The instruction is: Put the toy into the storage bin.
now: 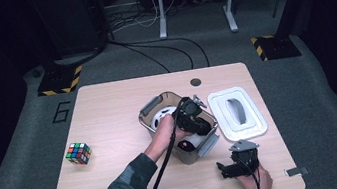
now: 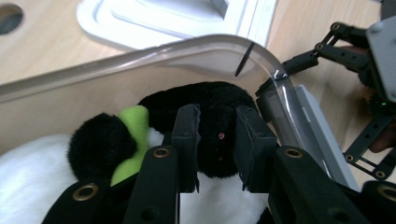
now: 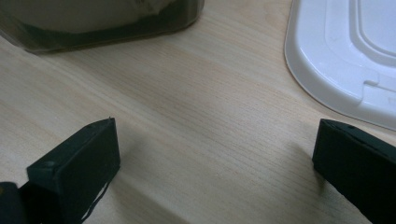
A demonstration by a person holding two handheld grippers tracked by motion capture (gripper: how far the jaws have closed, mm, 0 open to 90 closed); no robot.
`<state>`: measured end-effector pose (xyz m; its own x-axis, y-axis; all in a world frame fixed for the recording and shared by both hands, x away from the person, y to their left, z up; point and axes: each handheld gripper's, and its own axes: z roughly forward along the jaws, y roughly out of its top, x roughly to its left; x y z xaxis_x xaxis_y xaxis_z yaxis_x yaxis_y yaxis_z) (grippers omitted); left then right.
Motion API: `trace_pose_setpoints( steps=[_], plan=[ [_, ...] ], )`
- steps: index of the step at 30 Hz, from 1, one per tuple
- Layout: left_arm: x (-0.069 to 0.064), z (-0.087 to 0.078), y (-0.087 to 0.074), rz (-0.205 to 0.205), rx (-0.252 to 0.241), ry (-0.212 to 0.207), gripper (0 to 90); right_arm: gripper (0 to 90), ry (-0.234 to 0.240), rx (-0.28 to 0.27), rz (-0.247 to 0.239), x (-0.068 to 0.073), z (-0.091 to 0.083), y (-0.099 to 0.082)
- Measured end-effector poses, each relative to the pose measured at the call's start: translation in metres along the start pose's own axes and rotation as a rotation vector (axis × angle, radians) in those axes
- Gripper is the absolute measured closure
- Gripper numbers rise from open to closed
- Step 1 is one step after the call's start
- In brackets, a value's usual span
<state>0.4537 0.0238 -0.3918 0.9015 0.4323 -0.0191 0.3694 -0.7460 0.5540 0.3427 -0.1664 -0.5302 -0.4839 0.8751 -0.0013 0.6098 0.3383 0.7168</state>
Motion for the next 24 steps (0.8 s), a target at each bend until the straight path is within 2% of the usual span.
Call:
trace_pose_setpoints(
  steps=[3, 6, 8, 10, 14, 16, 20, 24],
  plan=[
    [-0.001, 0.001, 0.003, 0.009, 0.015, 0.015, 71.3, 0.2, 0.003, 0.003, -0.006, 0.000, 0.000, 0.000],
    [0.000, -0.003, 0.003, 0.011, 0.006, 0.013, 68.2, 0.3, 0.002, 0.001, -0.007, 0.000, 0.000, 0.000],
    [0.002, -0.008, 0.001, -0.006, -0.019, 0.013, 61.9, 0.3, 0.003, 0.001, -0.007, 0.000, 0.000, 0.000],
    [0.005, -0.015, -0.001, -0.028, -0.037, 0.022, 49.9, 0.4, 0.005, 0.002, -0.008, 0.000, 0.000, 0.000],
    [0.014, -0.030, -0.010, -0.070, -0.074, 0.050, 39.1, 0.4, 0.005, 0.001, -0.009, 0.000, 0.000, 0.000],
    [0.021, -0.035, -0.016, -0.099, -0.088, 0.050, 38.1, 0.4, 0.005, 0.001, -0.009, 0.000, 0.000, 0.000],
    [0.032, -0.034, -0.025, -0.140, -0.041, 0.064, 37.5, 0.4, 0.004, 0.002, -0.011, 0.000, 0.000, 0.000],
    [0.033, -0.021, -0.031, -0.144, 0.018, 0.035, 41.9, 0.3, 0.004, 0.003, -0.012, 0.000, 0.000, 0.000]
  ],
)
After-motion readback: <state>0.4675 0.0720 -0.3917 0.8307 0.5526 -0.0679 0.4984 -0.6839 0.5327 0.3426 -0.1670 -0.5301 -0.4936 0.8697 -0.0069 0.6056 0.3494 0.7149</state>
